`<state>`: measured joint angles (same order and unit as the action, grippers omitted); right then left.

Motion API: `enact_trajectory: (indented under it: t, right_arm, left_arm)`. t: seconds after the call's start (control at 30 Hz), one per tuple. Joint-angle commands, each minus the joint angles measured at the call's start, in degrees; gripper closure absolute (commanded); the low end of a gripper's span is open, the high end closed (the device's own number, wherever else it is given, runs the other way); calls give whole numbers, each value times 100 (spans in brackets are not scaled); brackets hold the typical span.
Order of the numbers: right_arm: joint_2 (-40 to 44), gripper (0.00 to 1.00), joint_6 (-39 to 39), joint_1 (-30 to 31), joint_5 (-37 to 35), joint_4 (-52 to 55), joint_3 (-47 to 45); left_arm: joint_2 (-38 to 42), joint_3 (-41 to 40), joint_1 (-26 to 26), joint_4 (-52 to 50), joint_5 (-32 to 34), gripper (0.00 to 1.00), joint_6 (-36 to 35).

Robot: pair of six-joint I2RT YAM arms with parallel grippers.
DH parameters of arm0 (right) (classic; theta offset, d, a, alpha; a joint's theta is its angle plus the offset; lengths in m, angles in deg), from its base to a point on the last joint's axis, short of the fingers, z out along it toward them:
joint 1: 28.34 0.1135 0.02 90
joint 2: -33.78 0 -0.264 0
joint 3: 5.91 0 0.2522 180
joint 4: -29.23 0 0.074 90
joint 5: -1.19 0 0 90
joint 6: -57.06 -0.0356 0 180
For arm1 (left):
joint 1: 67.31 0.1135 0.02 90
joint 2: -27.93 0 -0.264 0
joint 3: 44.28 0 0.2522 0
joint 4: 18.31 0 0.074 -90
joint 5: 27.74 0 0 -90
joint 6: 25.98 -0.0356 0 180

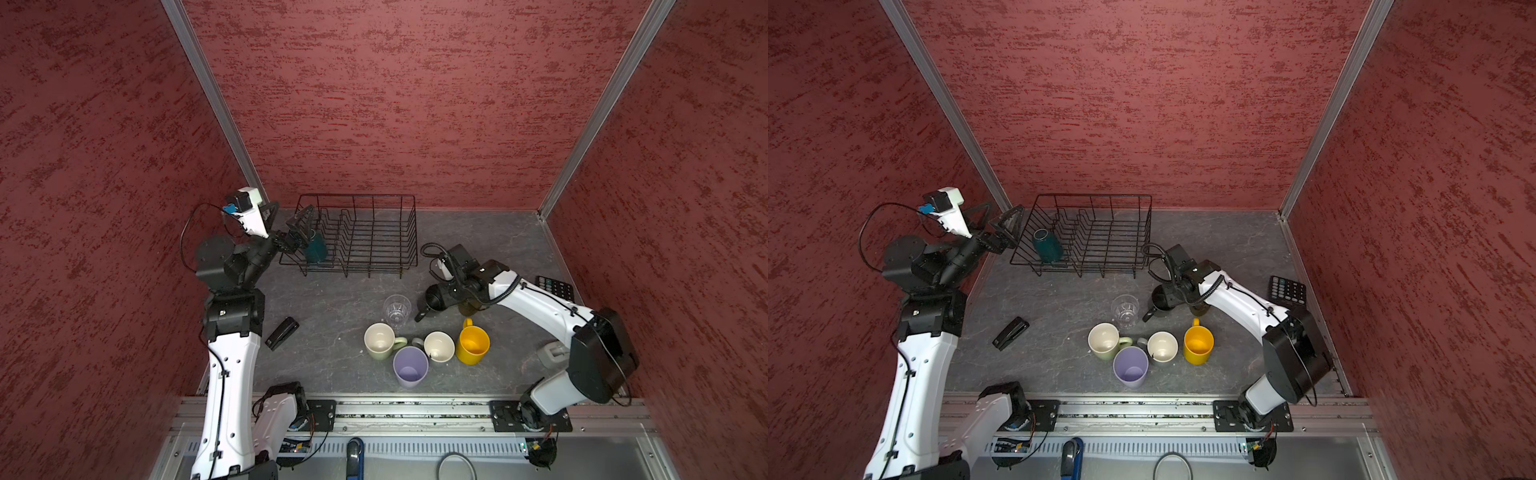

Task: Load cups into a dish rack
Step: Pick up the cup from the center of the table, then place the cup upside down at the dish rack.

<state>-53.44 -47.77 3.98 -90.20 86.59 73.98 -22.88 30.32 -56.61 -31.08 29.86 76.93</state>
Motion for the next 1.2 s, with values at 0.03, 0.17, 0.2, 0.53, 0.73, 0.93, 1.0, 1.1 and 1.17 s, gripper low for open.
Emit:
enact_trajectory:
  t: [0.03,0.17,0.2,0.53,0.73,0.93,1.0,1.1,1.17]
  right_arm:
    - [600,100,-196,-361,310,-125,365]
    - [925,100,-233,-788,842,-154,427]
    - [1006,100,-262,-931,1087,-206,440]
    - [1146,100,-1273,-1850,4112,-1531,406]
    - [1184,100,-2443,-2096,5413,-2930,85]
    - [1219,100,-3460,-2105,6075,-4036,-170]
    - [1242,100,-3564,-2109,6148,-4102,-170]
    - [1290,100,-3728,-2107,6244,-4216,-170]
    - [1312,100,-3779,-2099,6273,-4236,-170]
  left_arm:
    - [20,-196,-1,730,-384,0,4]
    - [-82,-333,-114,1069,-735,0,-237]
    - [-148,-351,-179,1124,-886,0,-357]
    - [-817,-747,-1494,1402,-1964,0,-2429]
    - [-1257,-907,-1742,1971,-2652,0,-2638]
    - [-1667,-828,-2105,2013,-2966,0,-3093]
    - [-1829,-773,-2269,2067,-2922,0,-3200]
    - [-2094,-691,-2514,2227,-2900,0,-3269]
    - [-2275,-606,-2680,2333,-2832,0,-3309]
